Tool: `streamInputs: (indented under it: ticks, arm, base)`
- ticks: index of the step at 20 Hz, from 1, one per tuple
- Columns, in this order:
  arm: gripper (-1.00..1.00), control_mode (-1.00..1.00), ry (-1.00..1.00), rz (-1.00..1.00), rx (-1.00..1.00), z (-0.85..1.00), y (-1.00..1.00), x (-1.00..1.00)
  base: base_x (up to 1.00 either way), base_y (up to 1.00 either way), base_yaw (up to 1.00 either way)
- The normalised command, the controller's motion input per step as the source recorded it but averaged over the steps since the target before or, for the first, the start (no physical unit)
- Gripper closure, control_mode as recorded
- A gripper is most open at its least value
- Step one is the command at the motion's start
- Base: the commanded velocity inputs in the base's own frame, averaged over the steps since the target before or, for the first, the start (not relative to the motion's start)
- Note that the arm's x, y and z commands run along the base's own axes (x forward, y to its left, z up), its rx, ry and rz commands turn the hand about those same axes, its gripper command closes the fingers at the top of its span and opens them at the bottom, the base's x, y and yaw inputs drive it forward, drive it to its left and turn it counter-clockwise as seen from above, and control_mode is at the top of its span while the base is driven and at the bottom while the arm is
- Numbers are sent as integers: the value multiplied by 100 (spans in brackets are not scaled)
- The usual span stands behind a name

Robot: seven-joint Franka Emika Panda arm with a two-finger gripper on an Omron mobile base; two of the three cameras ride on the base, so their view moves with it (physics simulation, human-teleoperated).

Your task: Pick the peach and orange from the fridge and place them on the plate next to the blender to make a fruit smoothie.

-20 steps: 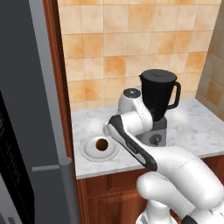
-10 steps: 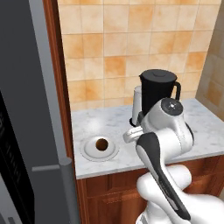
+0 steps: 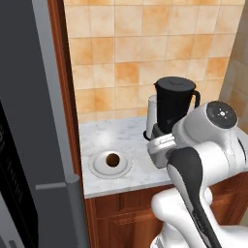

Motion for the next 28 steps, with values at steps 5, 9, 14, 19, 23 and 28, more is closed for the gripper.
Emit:
streamInputs:
  ticks: [5, 9, 14, 19, 23, 28]
  arm:
    - [-100, -100, 0, -1, 0, 27, -7, -19]
    - [-100, 100, 0, 0, 0, 0, 0, 0]
    - [-100, 100, 0, 0, 0, 0, 0, 0]
    - [-100, 100, 0, 0, 0, 0, 0, 0]
    - [-100, 100, 0, 0, 0, 0, 0, 0]
    - [-100, 100, 0, 0, 0, 0, 0, 0]
  base:
    - [0, 0, 0]
    - [-24, -25, 0]
    - [-96, -56, 3]
    - [-100, -38, 11]
    - [-100, -1, 21]
    - [-100, 31, 29]
